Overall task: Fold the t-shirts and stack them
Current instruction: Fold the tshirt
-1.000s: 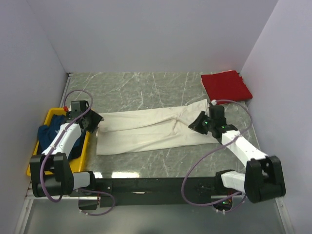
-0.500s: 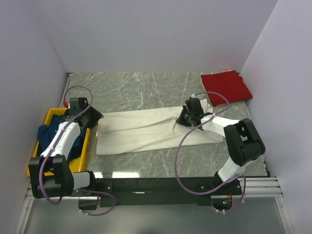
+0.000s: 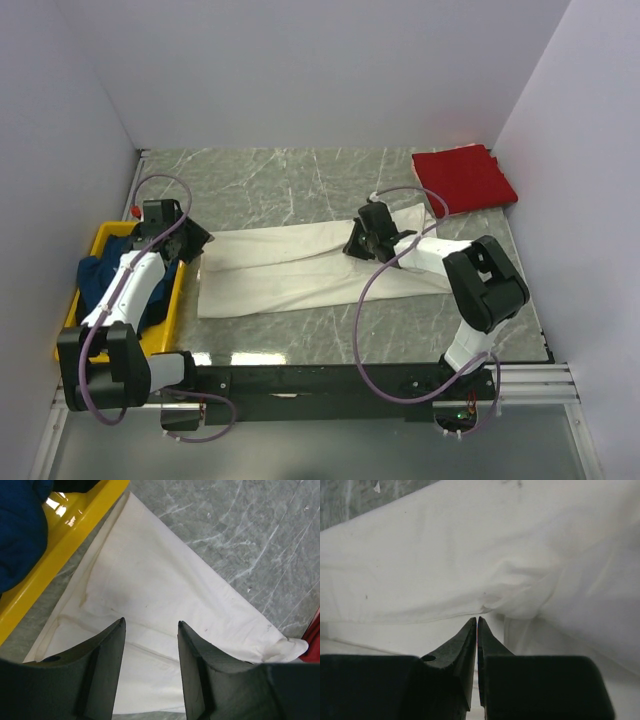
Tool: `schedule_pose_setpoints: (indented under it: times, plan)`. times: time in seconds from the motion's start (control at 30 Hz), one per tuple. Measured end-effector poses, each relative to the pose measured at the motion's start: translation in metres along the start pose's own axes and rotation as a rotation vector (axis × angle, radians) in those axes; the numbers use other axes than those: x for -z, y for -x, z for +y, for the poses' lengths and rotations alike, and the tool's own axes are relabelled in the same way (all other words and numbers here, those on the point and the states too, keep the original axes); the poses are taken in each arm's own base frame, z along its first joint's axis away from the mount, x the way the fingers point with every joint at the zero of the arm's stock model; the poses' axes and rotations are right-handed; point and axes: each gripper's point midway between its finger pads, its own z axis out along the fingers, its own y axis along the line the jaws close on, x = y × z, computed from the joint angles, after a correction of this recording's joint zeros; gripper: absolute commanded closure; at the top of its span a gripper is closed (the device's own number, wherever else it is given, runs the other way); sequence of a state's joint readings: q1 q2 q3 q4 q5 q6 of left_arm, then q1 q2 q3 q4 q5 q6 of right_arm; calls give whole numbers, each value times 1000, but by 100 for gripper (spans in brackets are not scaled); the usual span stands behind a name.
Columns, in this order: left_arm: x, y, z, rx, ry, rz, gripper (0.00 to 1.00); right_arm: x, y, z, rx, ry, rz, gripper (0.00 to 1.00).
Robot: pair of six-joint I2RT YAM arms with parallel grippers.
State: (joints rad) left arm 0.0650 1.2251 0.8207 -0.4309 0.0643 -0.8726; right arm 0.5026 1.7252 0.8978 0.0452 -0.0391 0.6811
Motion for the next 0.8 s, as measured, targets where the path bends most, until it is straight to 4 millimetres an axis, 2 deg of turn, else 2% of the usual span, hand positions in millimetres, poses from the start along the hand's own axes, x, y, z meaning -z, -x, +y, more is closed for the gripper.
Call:
schedule_pose_setpoints:
  times: [0.1,0.27,0.4,0.57,0.7,0.8]
  plan:
    - [0,-3,-3,-8,-6,7,49,-5,-4,5,10,8,6,90]
    - [1,-13,-9,-34,-20,25,49,-9,-11,1,14,-12,21,90]
    - [2,-16,-14,-45,-29,27,49,0,-1,3,20,-16,-12,89]
    - [2,-21,-18,-61,-35,35,49,28,28,6,15,-3,-108,89]
    - [2,-21,-18,-62,-35,36,50,36,45,-8,-6,-35,-157,89]
    - [2,-21,-18,-62,-36,35,50,35,42,-28,-21,-77,-145,89]
